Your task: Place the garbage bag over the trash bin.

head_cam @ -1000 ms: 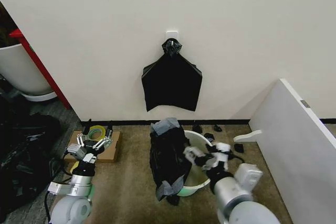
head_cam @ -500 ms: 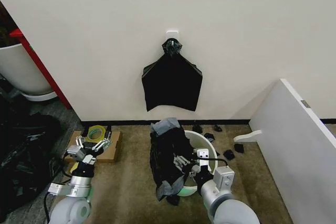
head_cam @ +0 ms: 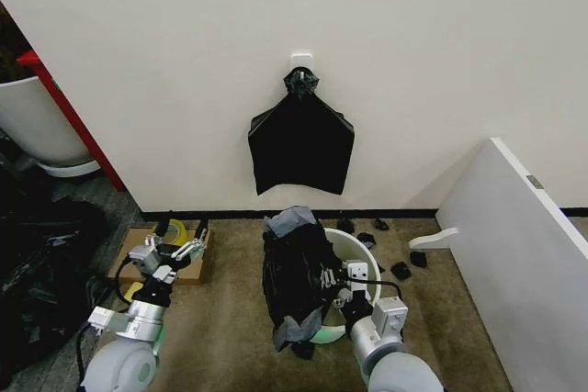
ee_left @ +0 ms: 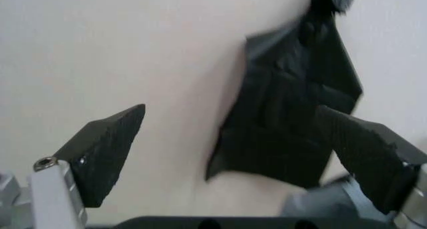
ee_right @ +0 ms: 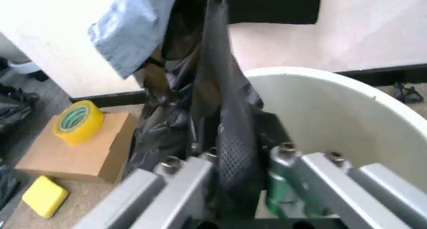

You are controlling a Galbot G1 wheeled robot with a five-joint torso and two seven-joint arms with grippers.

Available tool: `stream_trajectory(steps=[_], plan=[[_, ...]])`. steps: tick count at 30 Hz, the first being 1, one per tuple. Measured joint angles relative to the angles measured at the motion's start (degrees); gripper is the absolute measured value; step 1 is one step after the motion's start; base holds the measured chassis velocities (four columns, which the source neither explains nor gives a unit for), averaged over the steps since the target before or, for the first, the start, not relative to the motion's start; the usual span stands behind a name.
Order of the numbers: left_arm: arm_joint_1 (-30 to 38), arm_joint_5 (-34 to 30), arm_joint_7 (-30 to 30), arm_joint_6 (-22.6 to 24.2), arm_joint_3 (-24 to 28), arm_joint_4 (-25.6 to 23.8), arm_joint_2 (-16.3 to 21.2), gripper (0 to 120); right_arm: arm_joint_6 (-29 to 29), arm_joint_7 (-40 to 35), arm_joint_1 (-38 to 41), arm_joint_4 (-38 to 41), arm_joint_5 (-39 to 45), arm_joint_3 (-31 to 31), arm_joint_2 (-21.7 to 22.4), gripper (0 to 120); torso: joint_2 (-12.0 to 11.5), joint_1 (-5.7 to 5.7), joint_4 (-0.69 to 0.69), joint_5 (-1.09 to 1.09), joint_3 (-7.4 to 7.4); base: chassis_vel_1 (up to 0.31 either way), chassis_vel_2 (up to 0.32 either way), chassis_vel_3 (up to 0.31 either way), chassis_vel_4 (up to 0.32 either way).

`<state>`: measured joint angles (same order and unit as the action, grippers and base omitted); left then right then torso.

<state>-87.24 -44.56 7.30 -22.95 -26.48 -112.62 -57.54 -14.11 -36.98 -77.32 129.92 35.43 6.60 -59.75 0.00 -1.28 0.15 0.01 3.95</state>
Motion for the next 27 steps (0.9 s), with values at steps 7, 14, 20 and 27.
stream_trajectory(steps=[7,14,20,27], plan=[[0.4,-0.8,-4.4,7.2,6.0,-2.5,0.8,100,-0.2,-2.8,0.0,-2.3,0.9,-3.1,0.0,0,0.0,0.00,0.00,0.00,0.00,0.000,0.000,0.000,0.000],[2.8,-2.2,-10.5,15.4,15.2,-4.8,0.7,100,-0.3,-4.4,-0.8,-2.5,0.8,-2.9,-0.5,0,0.0,0.00,-0.01,0.01,0.00,0.000,0.000,0.000,0.000],[7.0,-3.2,-19.4,21.6,22.9,-4.9,0.2,100,-0.3,-4.5,-0.9,-1.9,1.0,-0.6,-0.7,0,0.0,0.00,0.00,0.00,0.00,0.000,0.000,0.000,0.000],[11.6,-1.5,-27.7,26.0,27.2,-3.6,-0.3,100,-0.3,-4.0,-0.7,-1.5,1.4,1.8,-0.7,0,0.0,0.00,0.00,0.00,0.00,0.000,0.000,0.000,0.000]])
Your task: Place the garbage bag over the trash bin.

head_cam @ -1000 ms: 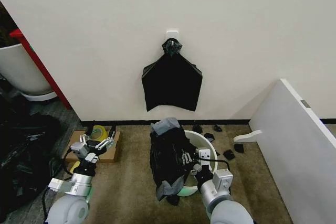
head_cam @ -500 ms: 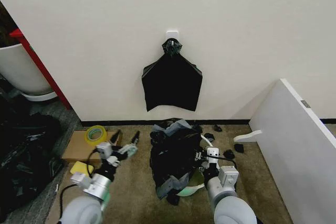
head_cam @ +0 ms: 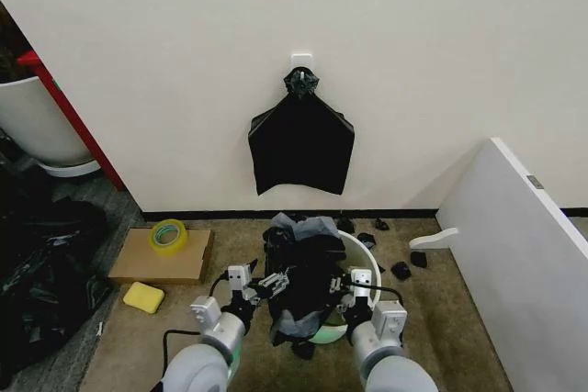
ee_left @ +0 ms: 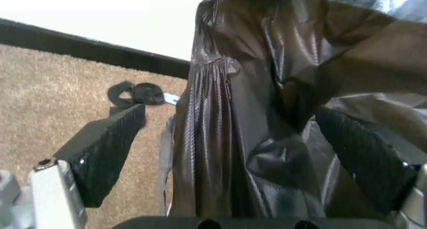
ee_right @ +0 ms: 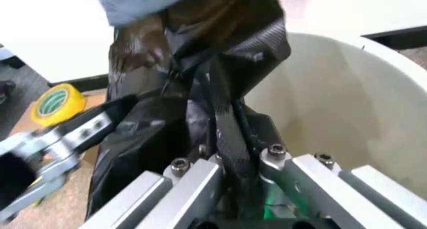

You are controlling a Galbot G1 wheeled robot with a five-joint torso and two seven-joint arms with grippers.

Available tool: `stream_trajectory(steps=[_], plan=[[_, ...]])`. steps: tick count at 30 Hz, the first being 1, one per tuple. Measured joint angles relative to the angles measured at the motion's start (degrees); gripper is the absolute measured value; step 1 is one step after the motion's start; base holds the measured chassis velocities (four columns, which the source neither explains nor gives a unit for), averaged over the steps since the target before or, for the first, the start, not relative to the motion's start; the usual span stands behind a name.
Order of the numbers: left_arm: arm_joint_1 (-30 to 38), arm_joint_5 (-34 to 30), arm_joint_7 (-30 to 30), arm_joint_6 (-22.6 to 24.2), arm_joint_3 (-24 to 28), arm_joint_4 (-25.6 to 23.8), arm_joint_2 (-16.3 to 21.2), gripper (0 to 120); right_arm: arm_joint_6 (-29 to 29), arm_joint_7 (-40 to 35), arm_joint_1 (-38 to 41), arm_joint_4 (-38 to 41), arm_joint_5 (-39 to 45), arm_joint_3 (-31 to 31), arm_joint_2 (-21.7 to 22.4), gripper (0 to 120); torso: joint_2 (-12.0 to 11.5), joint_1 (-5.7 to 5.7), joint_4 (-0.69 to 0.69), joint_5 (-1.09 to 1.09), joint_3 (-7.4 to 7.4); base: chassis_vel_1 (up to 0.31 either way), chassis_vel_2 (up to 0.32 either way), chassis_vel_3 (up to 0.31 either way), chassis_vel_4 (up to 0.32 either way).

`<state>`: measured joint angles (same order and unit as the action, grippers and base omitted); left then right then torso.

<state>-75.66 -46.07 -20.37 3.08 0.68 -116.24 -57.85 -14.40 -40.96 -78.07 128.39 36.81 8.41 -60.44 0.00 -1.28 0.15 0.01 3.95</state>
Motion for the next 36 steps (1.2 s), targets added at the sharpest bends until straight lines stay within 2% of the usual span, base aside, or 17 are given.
stream_trajectory(steps=[10,17,26,30,31,33,36], plan=[[5.3,-0.6,-2.4,6.1,2.5,-1.1,1.9,100,0.5,0.8,-0.1,0.1,-1.8,-0.1,-0.2,0,0.0,0.00,0.00,0.00,0.00,0.000,0.000,0.000,0.000],[7.8,-2.2,-3.5,10.7,3.1,-3.6,2.9,100,0.8,1.2,-0.3,-0.1,-2.9,-0.3,-0.7,0,0.0,0.00,-0.01,0.00,0.00,0.000,0.000,0.000,0.000],[9.2,-1.8,-5.9,14.5,5.5,-1.8,2.0,100,0.8,1.5,-0.4,-0.1,-2.9,-0.3,-0.8,0,0.0,0.00,-0.01,0.00,0.00,0.000,0.000,0.000,0.000],[10.7,-2.3,-9.3,18.6,6.9,-1.1,1.7,99,0.8,1.5,-0.6,0.0,-2.9,-0.4,-0.8,0,0.0,0.00,-0.01,0.00,0.00,0.000,0.000,0.000,0.000],[11.5,-3.2,-10.6,21.0,7.5,-1.1,1.6,96,0.9,1.5,-0.6,0.1,-2.9,-0.5,-0.8,0,0.0,0.00,-0.01,0.00,0.00,0.000,0.000,0.000,0.000],[11.8,-3.6,-11.1,21.8,7.6,-1.1,1.5,95,0.9,1.5,-0.6,0.1,-2.9,-0.5,-0.8,0,0.0,0.00,-0.01,0.00,0.00,0.000,0.000,0.000,0.000],[13.6,-6.5,-13.7,25.9,8.1,-1.4,1.2,87,0.9,1.6,-0.7,0.2,-2.9,-0.6,-0.9,0,0.0,0.00,-0.01,0.00,0.00,0.000,0.000,0.000,0.000]])
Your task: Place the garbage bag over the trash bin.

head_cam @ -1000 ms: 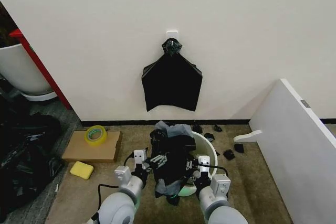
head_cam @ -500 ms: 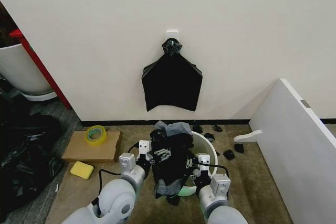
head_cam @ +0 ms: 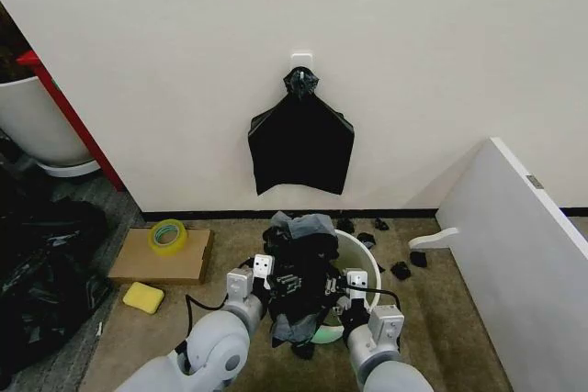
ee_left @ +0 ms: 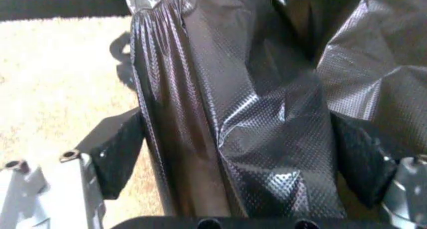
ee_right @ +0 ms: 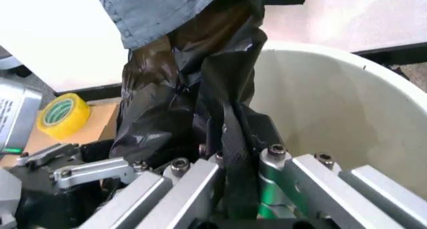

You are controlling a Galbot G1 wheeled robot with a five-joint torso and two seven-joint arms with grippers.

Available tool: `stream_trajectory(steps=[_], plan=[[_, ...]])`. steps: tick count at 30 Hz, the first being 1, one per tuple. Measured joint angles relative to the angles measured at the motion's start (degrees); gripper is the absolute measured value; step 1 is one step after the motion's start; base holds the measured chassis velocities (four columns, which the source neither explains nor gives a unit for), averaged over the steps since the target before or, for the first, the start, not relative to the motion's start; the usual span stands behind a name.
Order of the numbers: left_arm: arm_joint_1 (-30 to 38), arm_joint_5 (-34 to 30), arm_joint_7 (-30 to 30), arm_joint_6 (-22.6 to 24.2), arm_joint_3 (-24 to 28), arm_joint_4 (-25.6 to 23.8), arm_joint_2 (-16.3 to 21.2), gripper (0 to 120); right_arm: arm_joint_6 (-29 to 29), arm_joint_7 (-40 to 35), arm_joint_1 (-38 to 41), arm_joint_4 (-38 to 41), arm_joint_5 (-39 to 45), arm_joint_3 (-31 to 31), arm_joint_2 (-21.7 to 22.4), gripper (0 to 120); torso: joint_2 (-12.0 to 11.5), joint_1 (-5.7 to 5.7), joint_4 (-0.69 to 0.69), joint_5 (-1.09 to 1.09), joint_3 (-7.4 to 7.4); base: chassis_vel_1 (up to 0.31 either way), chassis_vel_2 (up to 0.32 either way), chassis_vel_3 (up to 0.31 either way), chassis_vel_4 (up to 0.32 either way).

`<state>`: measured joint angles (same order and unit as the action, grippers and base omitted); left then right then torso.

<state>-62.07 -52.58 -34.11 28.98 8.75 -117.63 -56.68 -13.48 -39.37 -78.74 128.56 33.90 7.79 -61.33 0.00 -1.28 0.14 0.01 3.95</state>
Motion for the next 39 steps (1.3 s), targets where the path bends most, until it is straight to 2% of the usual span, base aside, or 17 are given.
stream_trajectory(steps=[1,3,5,10,13,18,20,22,24,34,39], plan=[[0.4,-0.6,-0.5,0.9,0.0,-0.1,-0.1,85,0.0,0.0,0.0,0.0,0.0,0.0,0.0,0,0.0,0.00,0.00,0.00,0.00,0.000,0.000,0.000,0.000],[2.1,-3.5,-2.8,4.4,0.3,-0.4,-0.5,76,0.0,0.1,0.0,0.1,0.0,0.0,0.0,0,0.0,0.00,0.00,0.00,0.00,0.000,0.000,0.000,0.000],[2.6,-4.4,-3.5,5.5,0.3,-0.5,-0.6,72,0.0,0.1,0.0,0.1,0.0,0.0,-0.1,0,0.0,0.00,0.00,0.00,0.00,0.000,0.000,0.000,0.000],[4.5,-8.1,-6.7,9.1,0.7,-0.3,-1.2,51,0.1,0.2,0.0,0.1,-0.1,0.0,-0.2,0,0.0,0.00,0.00,0.00,0.00,0.000,0.000,0.000,0.000],[4.7,-8.6,-7.3,9.6,0.8,0.0,-1.4,44,0.1,0.2,0.0,0.1,-0.1,0.0,-0.2,0,0.0,0.00,0.00,0.00,0.00,0.000,0.000,0.000,0.000],[4.8,-10.6,-8.8,10.7,0.2,1.1,-2.2,21,0.3,0.3,0.0,0.0,-0.2,0.1,-0.2,0,0.0,0.00,0.00,0.00,0.00,0.000,0.000,0.000,0.000],[4.7,-10.8,-8.8,10.8,0.1,1.1,-2.3,19,0.3,0.3,0.0,0.0,-0.2,0.1,-0.2,0,0.0,0.00,0.00,0.00,0.00,0.000,0.000,0.000,0.000],[4.4,-11.7,-9.4,10.9,-0.7,1.1,-2.4,8,0.6,0.5,0.1,0.0,-0.3,0.0,-0.3,0,0.0,0.00,0.00,0.00,0.00,0.000,0.000,0.000,0.000],[3.9,-12.2,-9.6,10.8,-1.3,1.2,-2.5,1,1.0,0.7,0.1,-0.1,-0.4,-0.2,-0.3,0,0.0,0.00,0.01,-0.01,0.00,0.000,0.000,0.000,0.000],[0.1,-12.4,-9.8,10.0,-6.1,-0.3,-1.9,1,3.3,1.8,0.3,-2.1,-2.7,-0.8,0.0,0,0.0,0.00,0.02,-0.01,0.00,0.000,0.000,0.000,0.000],[-5.7,-7.4,-7.5,8.2,-11.4,-4.3,0.0,1,6.8,4.7,2.8,-3.9,-2.4,-3.6,-0.1,0,0.0,0.00,-0.02,0.00,0.00,0.000,0.000,0.000,0.000]])
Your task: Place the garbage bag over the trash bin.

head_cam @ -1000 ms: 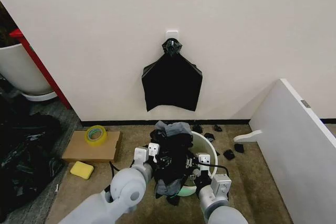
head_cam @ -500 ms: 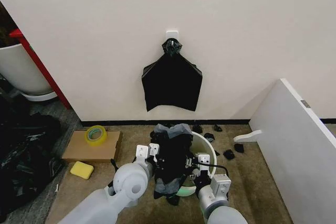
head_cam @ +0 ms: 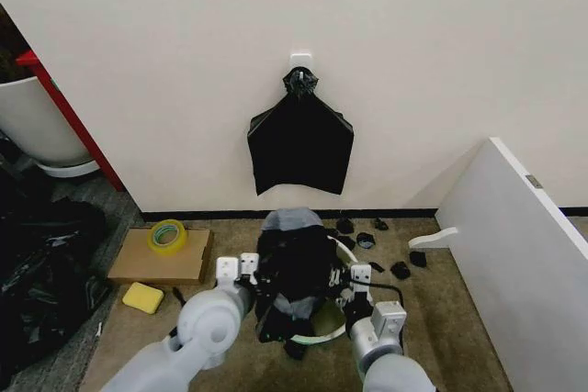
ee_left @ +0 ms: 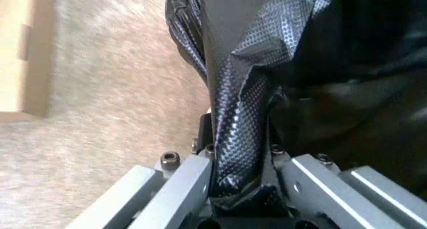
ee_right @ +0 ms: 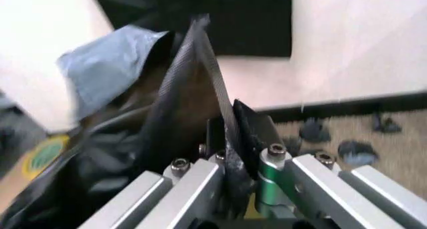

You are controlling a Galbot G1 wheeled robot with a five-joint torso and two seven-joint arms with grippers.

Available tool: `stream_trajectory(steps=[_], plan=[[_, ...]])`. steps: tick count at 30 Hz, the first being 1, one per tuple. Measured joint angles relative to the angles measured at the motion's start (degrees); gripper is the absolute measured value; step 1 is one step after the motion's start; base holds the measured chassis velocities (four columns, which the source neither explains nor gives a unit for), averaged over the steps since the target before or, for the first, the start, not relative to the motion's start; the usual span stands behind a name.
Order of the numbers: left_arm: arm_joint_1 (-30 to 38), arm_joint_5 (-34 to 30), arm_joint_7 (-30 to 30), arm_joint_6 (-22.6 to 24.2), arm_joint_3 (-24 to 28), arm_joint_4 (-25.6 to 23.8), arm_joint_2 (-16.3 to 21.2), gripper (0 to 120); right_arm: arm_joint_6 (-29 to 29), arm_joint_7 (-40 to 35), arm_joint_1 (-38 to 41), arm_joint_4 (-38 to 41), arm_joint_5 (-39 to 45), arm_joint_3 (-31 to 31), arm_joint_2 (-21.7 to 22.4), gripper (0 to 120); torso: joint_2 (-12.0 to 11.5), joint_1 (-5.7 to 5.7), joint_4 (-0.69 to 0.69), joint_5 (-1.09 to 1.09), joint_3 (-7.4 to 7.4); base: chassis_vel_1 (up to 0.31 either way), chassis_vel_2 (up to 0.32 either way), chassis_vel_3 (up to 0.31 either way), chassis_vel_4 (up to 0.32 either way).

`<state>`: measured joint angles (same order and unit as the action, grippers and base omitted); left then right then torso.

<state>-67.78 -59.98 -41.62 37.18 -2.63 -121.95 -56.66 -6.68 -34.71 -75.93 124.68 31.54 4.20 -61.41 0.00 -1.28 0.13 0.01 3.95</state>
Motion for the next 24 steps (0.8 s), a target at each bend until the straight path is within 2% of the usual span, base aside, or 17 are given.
stream_trajectory(steps=[8,11,13,19,24], plan=[[-3.1,5.2,3.4,-2.4,-3.4,-7.0,2.4,1,-0.8,-0.1,2.1,-0.3,4.5,-6.8,0.4,0,0.0,0.00,0.04,0.00,0.00,0.000,0.000,0.000,0.000],[-4.1,7.3,4.7,-4.2,-4.0,-8.6,3.1,1,-1.9,-0.9,2.2,-0.8,5.5,-7.7,0.8,0,0.0,0.00,0.02,0.01,0.00,0.000,0.000,0.000,0.000],[-5.3,10.3,6.8,-7.1,-4.3,-9.8,3.5,1,-3.1,-2.1,2.0,-1.1,6.7,-8.1,1.1,0,0.0,0.00,0.01,0.00,0.00,0.000,0.000,0.000,0.000],[-5.9,12.5,9.6,-12.2,-4.8,-10.0,3.9,1,-4.5,-3.2,0.4,-0.7,7.8,-8.1,1.7,0,0.0,0.00,0.01,0.00,0.00,0.000,0.000,0.000,0.000],[-4.1,11.4,12.5,-18.7,-5.2,-7.5,3.0,1,-5.4,-3.7,-2.7,0.8,8.4,-6.8,2.3,0,0.0,0.00,0.02,-0.01,0.00,0.000,0.000,0.000,0.000]])
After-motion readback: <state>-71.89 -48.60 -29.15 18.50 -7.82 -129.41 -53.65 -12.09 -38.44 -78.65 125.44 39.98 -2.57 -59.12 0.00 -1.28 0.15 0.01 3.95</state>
